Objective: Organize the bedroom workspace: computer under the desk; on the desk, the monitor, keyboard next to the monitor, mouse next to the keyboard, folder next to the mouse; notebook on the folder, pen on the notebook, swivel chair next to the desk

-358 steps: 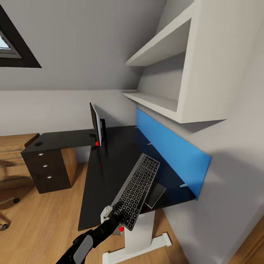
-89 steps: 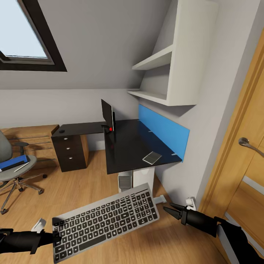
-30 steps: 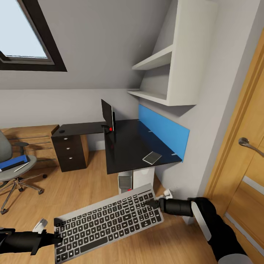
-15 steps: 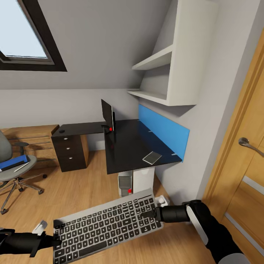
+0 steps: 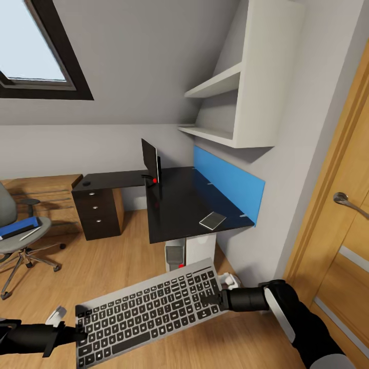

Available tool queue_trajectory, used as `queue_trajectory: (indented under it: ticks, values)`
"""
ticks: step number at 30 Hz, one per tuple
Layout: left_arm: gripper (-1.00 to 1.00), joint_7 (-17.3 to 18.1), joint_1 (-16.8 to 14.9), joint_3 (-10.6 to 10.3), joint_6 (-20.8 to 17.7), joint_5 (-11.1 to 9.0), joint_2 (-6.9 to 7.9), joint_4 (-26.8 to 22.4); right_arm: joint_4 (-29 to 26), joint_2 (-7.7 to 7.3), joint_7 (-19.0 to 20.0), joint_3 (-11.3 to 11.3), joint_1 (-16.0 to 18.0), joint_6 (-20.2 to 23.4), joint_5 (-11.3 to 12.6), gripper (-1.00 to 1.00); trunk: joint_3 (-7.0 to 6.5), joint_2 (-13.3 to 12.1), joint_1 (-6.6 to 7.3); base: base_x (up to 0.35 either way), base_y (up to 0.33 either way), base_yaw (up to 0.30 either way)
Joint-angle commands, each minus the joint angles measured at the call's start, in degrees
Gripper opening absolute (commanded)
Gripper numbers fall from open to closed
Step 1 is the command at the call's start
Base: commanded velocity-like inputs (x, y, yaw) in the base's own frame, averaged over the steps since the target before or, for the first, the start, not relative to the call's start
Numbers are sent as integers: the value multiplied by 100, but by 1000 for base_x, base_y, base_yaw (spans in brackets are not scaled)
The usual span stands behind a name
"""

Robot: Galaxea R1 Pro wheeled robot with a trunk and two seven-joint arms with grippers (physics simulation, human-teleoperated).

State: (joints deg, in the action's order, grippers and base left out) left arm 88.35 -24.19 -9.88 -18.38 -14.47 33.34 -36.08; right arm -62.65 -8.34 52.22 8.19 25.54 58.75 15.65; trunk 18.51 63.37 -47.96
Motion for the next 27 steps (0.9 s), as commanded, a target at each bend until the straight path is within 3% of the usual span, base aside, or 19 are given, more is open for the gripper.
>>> queue_trajectory:
  ticks: [1,27]
  values:
    - [-100,1,-6,-31,-43,-53,7,-4,-2,-6,16,7,4,14,-19,100,7,5,-1,0,0,0]
    - [-100,-19,-6,-61,-43,-34,5,-4,-2,-19,16,-1,5,5,-10,100,7,5,-1,0,0,0]
